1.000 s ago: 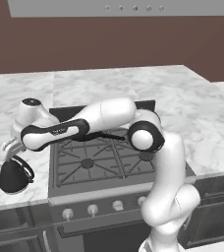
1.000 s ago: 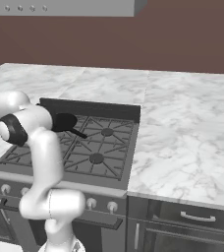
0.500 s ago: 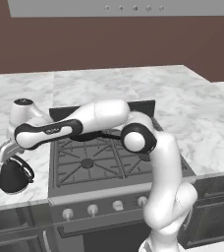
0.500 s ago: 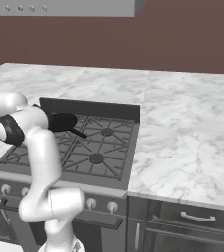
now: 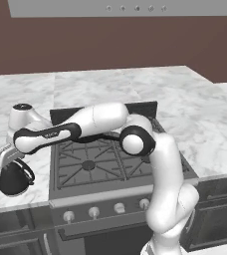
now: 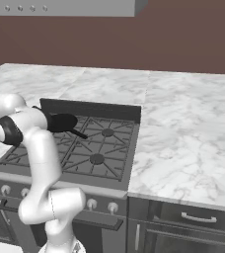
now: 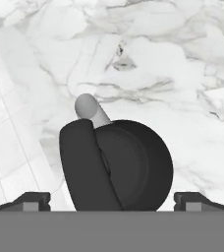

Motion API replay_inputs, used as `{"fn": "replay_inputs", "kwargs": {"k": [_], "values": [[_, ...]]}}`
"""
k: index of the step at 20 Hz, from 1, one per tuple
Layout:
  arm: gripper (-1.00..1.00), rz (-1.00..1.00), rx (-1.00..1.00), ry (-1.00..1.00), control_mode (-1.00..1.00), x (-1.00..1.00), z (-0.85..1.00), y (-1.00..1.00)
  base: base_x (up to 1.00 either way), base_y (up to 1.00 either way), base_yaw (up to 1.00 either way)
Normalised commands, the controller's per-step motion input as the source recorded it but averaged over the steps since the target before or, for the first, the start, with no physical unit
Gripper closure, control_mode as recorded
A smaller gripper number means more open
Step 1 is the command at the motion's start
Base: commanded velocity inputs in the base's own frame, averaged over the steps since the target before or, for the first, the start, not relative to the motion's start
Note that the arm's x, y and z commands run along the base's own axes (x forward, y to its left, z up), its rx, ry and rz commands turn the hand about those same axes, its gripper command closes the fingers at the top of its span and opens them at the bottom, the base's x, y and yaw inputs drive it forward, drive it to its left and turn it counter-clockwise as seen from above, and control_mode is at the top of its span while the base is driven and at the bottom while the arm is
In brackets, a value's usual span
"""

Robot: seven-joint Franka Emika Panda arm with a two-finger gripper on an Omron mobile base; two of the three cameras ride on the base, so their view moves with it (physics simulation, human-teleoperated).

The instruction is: Pick the kettle from the counter and place it on a stove burner. Then turn the burner on.

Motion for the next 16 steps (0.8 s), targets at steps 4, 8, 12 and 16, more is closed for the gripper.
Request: {"fn": "replay_inputs", "kwargs": {"k": [4, 8, 12, 16], "values": [[1.00, 0.00, 0.00, 0.00, -1.00, 0.00, 0.00, 0.00, 0.00, 0.00, 0.00], [1.00, 0.00, 0.00, 0.00, -1.00, 0.00, 0.00, 0.00, 0.00, 0.00, 0.00], [1.00, 0.00, 0.00, -0.01, -1.00, 0.00, 0.24, 0.00, 0.00, 0.00, 0.00], [1.00, 0.00, 0.00, 0.00, -1.00, 0.00, 0.50, -0.13, 0.00, 0.00, 0.00]]}}
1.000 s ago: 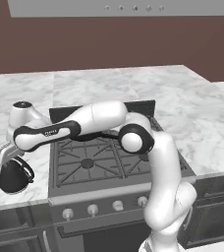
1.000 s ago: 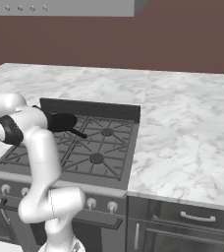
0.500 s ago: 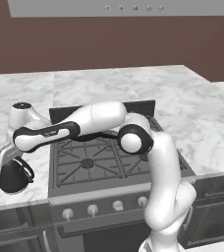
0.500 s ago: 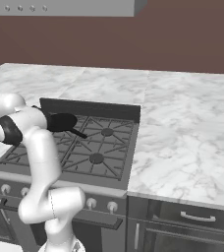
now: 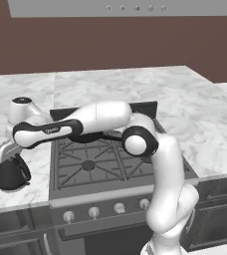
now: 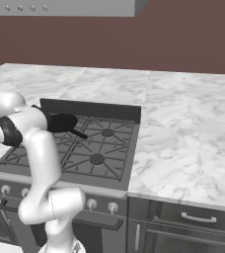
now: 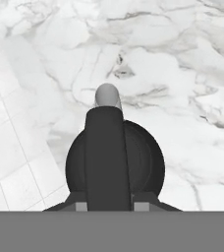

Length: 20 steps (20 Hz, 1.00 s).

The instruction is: Pick the kettle from the counter and place it on a stove burner. Then turn the burner on.

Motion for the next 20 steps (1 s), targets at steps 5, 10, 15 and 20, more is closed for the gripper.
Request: {"fn": "replay_inputs", "kwargs": {"k": [5, 10, 15, 20], "values": [[1.00, 0.00, 0.00, 0.00, -1.00, -0.03, 0.66, -0.40, 0.00, 0.00, 0.00], [1.00, 0.00, -0.01, 0.00, -1.00, -0.25, 0.20, -0.77, 0.00, 0.00, 0.00], [1.00, 0.00, 0.00, 0.01, -1.00, -0.28, -0.01, -1.00, 0.00, 0.00, 0.00], [1.00, 0.00, 0.00, 0.00, -1.00, -0.17, -0.02, -1.00, 0.00, 0.00, 0.00]]}}
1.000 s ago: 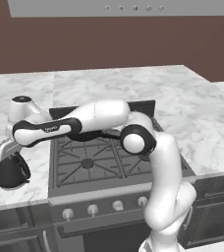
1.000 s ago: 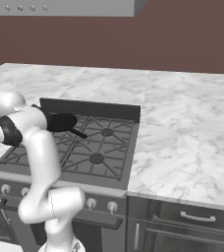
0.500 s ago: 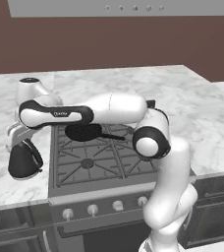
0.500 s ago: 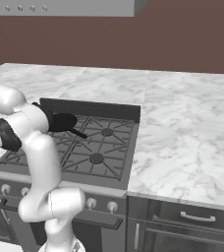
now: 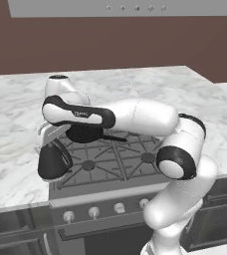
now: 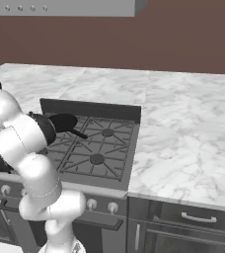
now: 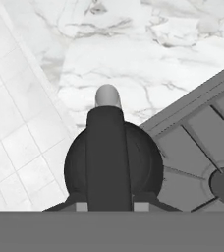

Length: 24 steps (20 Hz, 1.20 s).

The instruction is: Pick the kettle from the counter and place it on a stove burner. Then turn the burner on.

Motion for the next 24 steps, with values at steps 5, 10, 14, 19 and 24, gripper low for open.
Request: {"fn": "replay_inputs", "kwargs": {"k": [5, 10, 14, 19, 24], "values": [[1.00, 0.00, 0.00, -0.03, -1.00, -0.13, 0.00, -1.00, 0.00, 0.00, 0.00], [1.00, 0.00, 0.00, -0.09, -1.00, -0.01, 0.01, -0.99, 0.00, 0.00, 0.00], [1.00, 0.00, 0.06, -0.05, -1.00, 0.00, 0.19, -0.94, 0.00, 0.00, 0.00], [1.00, 0.00, 0.04, -0.01, -1.00, 0.19, 0.18, -0.42, 0.00, 0.00, 0.00], [1.00, 0.00, 0.00, -0.01, -1.00, 0.35, 0.02, -0.03, 0.00, 0.00, 0.00]]}}
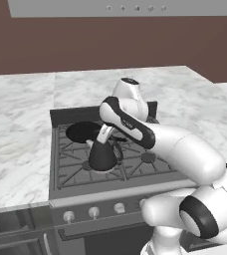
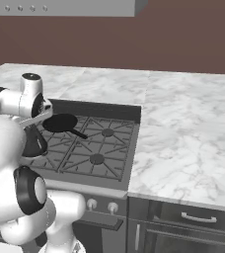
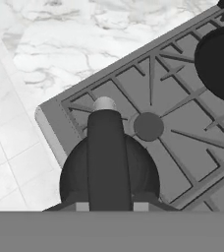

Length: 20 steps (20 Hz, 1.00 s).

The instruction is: Pick the kettle from the counter and place it on a stove burner. Then turn the burner on.

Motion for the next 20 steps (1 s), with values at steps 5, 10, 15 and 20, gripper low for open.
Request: {"fn": "replay_inputs", "kwargs": {"k": [5, 10, 15, 20], "values": [[1.00, 0.00, 0.00, 0.00, -1.00, 0.46, 0.00, -0.01, 0.00, 0.00, 0.00], [1.00, 0.00, 0.00, 0.00, -1.00, 0.48, 0.00, -0.01, 0.00, 0.00, 0.00], [1.00, 0.00, 0.00, 0.00, -1.00, 0.39, -0.03, 0.00, 0.00, 0.00, 0.00], [1.00, 0.00, 0.06, 0.00, -1.00, 0.31, -0.01, 0.06, 0.00, 0.00, 0.00]]}}
